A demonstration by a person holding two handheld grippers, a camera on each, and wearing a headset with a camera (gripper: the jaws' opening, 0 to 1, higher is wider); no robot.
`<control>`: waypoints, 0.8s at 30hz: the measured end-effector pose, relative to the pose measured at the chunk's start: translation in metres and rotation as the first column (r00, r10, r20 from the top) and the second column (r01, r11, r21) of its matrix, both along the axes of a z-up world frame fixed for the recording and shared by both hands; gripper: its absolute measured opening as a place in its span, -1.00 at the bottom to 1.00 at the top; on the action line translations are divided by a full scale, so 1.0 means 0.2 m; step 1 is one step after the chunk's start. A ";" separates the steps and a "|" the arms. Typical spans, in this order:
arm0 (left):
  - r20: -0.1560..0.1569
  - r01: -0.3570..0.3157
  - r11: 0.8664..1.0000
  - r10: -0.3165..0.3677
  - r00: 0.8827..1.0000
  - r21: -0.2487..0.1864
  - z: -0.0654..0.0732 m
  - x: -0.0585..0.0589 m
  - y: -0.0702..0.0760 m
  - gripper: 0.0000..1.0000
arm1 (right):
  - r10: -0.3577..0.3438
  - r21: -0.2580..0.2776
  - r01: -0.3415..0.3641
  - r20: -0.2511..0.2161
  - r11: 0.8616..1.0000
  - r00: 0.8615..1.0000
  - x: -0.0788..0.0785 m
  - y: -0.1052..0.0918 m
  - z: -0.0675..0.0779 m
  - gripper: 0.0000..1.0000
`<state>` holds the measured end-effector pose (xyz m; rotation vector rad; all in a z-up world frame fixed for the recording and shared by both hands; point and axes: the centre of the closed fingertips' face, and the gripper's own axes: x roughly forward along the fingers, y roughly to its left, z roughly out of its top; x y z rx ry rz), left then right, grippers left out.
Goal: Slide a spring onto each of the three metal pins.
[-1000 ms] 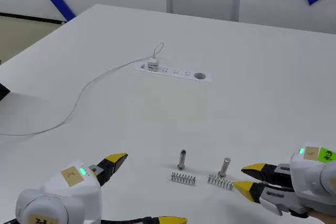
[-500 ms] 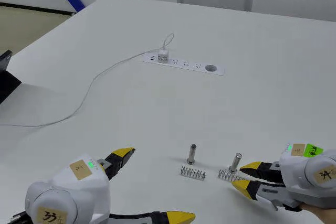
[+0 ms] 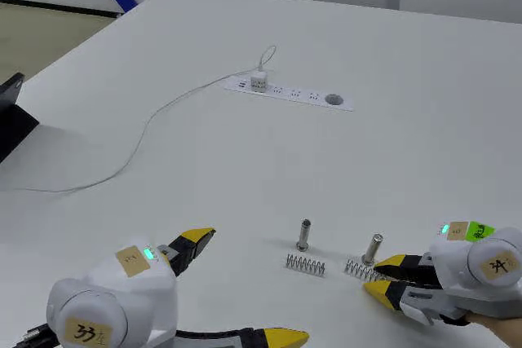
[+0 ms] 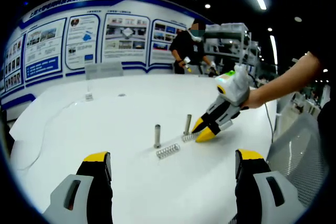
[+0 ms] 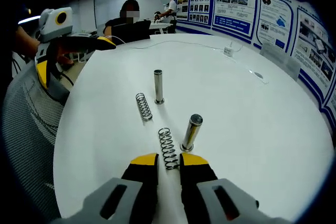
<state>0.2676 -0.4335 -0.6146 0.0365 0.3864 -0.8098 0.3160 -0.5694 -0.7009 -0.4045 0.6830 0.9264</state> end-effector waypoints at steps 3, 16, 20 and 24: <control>-0.002 0.005 1.000 -0.005 1.000 0.001 0.00 0.00 0.00 1.00 | 0.001 0.005 -0.001 -0.007 1.000 1.000 0.00 0.00 0.00 -0.71; 0.000 0.019 1.000 -0.019 1.000 -0.007 0.01 -0.01 -0.02 0.98 | -0.001 -0.010 0.001 -0.021 1.000 1.000 -0.03 0.02 0.01 -0.79; 0.013 0.025 1.000 -0.024 1.000 -0.011 0.03 -0.01 -0.02 0.95 | 0.023 0.006 -0.023 -0.008 1.000 1.000 -0.06 0.03 0.07 -0.79; 0.002 0.025 0.999 -0.025 1.000 -0.026 0.03 0.00 -0.02 0.93 | 0.036 0.003 -0.036 0.015 0.999 0.999 -0.08 0.02 0.14 -0.80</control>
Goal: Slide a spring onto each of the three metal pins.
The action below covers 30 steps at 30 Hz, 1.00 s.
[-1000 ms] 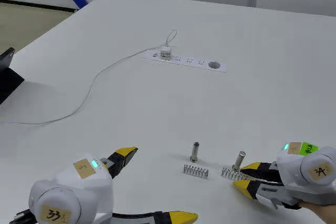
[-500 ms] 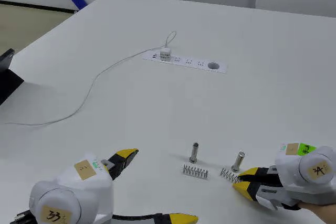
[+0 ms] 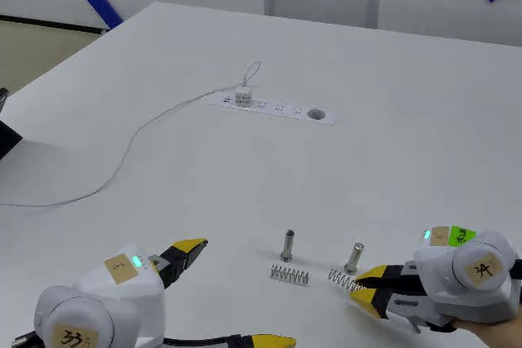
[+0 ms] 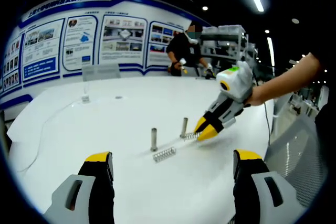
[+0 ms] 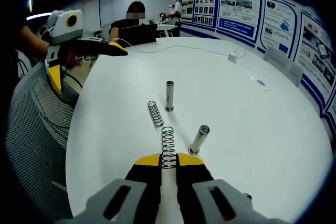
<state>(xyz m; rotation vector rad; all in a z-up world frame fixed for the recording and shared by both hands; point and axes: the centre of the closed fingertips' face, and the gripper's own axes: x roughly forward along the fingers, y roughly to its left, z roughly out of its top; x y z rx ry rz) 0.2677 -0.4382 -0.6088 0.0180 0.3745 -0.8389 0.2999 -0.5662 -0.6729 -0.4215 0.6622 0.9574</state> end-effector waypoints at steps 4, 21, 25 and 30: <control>0.016 0.040 0.999 -0.040 0.999 0.011 0.01 0.00 -0.02 0.83 | 0.017 -0.001 -0.017 0.029 1.000 0.999 -0.02 -0.01 0.07 -0.80; 0.110 0.270 0.960 -0.277 0.954 0.075 0.16 0.00 -0.26 0.50 | 0.179 -0.020 -0.178 0.148 0.984 0.973 -0.12 0.05 0.40 -0.80; 0.118 0.309 0.947 -0.318 0.941 0.088 0.16 -0.01 -0.31 0.36 | 0.214 -0.013 -0.215 0.161 0.977 0.963 -0.14 0.08 0.45 -0.80; 0.125 0.341 0.937 -0.349 0.929 0.078 0.18 -0.03 -0.35 0.29 | 0.257 -0.018 -0.257 0.167 0.966 0.952 -0.17 0.11 0.48 -0.80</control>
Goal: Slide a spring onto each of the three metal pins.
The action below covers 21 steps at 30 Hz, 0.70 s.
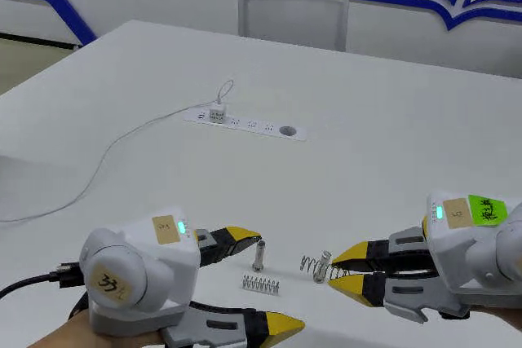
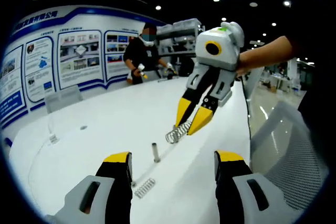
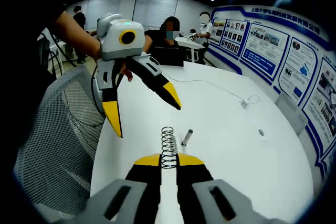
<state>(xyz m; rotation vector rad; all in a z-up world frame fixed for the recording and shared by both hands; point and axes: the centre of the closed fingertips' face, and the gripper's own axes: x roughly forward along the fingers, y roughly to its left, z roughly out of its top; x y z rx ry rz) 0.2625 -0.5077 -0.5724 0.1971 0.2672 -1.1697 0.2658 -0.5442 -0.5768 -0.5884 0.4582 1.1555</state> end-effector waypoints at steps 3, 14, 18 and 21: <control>0.003 0.015 1.000 -0.015 1.000 -0.006 0.01 -0.01 -0.01 0.24 | 0.032 -0.015 -0.032 0.003 0.999 0.999 -0.03 0.01 0.00 -0.80; -0.006 0.091 0.996 -0.091 0.996 -0.022 0.05 -0.03 -0.11 -0.04 | 0.062 -0.009 -0.062 0.010 0.998 0.998 -0.07 0.01 0.04 -0.79; -0.018 0.135 0.990 -0.136 0.991 -0.051 0.08 -0.06 -0.14 -0.31 | 0.076 -0.009 -0.076 0.022 0.997 0.997 -0.09 0.01 0.05 -0.79; -0.011 0.143 0.989 -0.144 0.990 -0.044 0.08 -0.06 -0.15 -0.39 | 0.088 0.001 -0.088 0.026 0.996 0.996 -0.10 0.01 0.06 -0.79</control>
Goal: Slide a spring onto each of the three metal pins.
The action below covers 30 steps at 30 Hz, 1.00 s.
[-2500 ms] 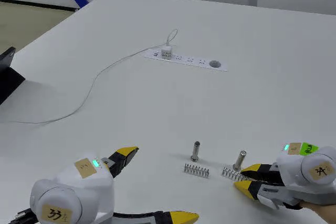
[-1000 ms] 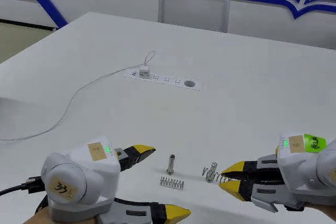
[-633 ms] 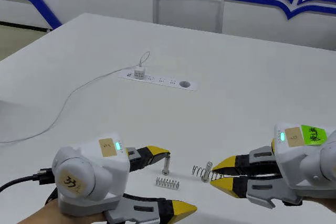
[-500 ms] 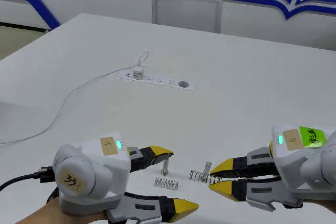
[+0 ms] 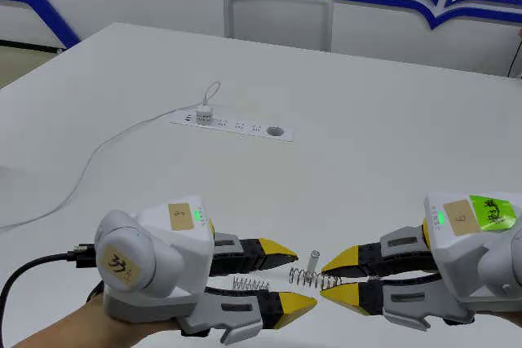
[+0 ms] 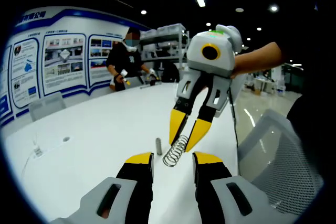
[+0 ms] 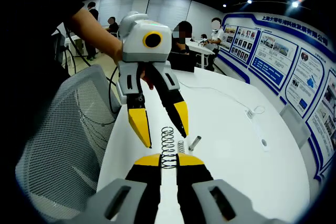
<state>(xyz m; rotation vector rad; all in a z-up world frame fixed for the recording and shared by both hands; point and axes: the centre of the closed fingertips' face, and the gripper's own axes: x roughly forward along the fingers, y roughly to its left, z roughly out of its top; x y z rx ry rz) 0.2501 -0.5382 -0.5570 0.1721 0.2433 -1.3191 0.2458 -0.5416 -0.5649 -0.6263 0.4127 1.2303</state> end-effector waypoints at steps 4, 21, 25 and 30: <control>-0.001 0.016 1.000 -0.016 1.000 0.006 0.00 -0.01 -0.01 -0.43 | 0.017 0.000 -0.017 0.011 1.000 1.000 -0.02 0.01 0.01 -0.79; 0.106 0.102 0.991 -0.111 0.988 0.086 -0.01 -0.07 -0.01 -0.79 | 0.085 -0.022 -0.084 0.032 0.996 0.996 -0.05 0.04 0.00 -0.79; 0.113 0.108 0.990 -0.118 0.987 0.091 -0.01 -0.08 -0.01 -0.80 | 0.088 -0.022 -0.088 0.023 0.996 0.996 -0.06 0.04 0.00 -0.78; 0.122 0.119 0.988 -0.130 0.984 0.095 -0.01 -0.08 -0.01 -0.80 | 0.068 -0.017 -0.069 -0.007 0.998 0.998 -0.05 0.03 -0.01 -0.74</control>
